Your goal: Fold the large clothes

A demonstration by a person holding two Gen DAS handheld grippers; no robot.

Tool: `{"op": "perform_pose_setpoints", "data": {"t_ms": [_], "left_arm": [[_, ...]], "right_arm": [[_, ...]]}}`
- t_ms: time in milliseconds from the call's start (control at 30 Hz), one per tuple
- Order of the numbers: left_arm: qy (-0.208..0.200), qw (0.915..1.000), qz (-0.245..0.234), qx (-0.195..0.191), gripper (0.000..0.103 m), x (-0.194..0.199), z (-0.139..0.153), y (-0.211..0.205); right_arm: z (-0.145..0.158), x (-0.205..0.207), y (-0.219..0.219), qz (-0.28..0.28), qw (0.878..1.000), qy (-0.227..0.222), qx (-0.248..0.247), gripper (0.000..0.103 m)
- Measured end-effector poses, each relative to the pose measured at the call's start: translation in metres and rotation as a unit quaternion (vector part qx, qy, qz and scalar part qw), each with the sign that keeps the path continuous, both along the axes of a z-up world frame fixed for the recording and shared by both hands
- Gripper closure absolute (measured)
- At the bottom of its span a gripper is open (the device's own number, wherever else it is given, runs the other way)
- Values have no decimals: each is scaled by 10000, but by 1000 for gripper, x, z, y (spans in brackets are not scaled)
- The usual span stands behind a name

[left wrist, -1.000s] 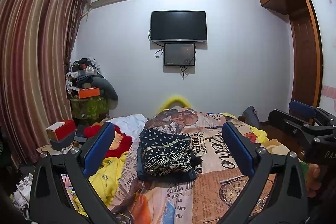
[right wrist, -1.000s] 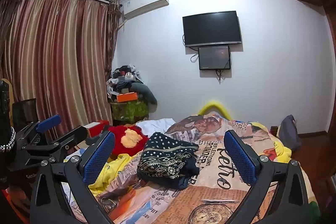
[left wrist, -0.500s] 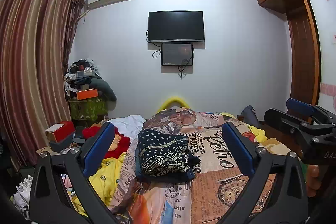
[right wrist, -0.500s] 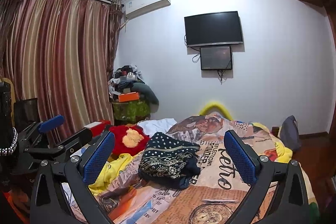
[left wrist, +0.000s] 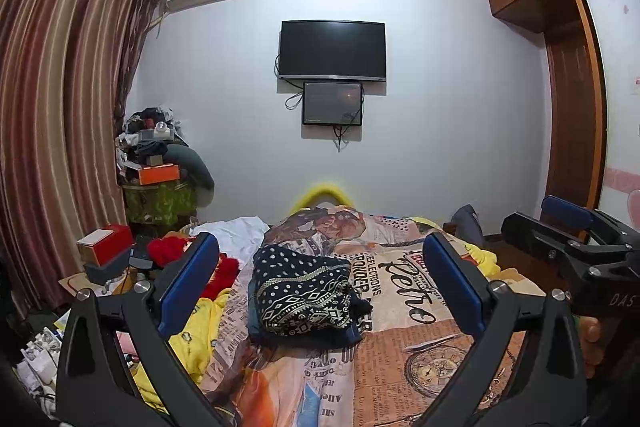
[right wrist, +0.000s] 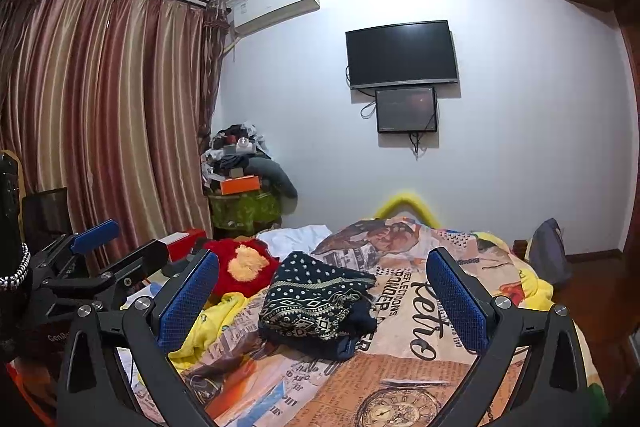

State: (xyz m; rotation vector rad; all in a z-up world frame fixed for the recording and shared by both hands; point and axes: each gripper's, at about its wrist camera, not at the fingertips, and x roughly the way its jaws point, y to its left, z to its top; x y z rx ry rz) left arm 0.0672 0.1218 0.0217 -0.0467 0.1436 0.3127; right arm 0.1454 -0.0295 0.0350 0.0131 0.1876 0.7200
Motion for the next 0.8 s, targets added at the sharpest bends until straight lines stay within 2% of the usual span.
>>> {"op": "perform_pose_setpoints", "data": {"t_ms": [800], "left_arm": [[-16,9998,-158,125,0,-3,3,-9]], "right_arm": [[0,3,2,-99,9999,71,51,0]]}}
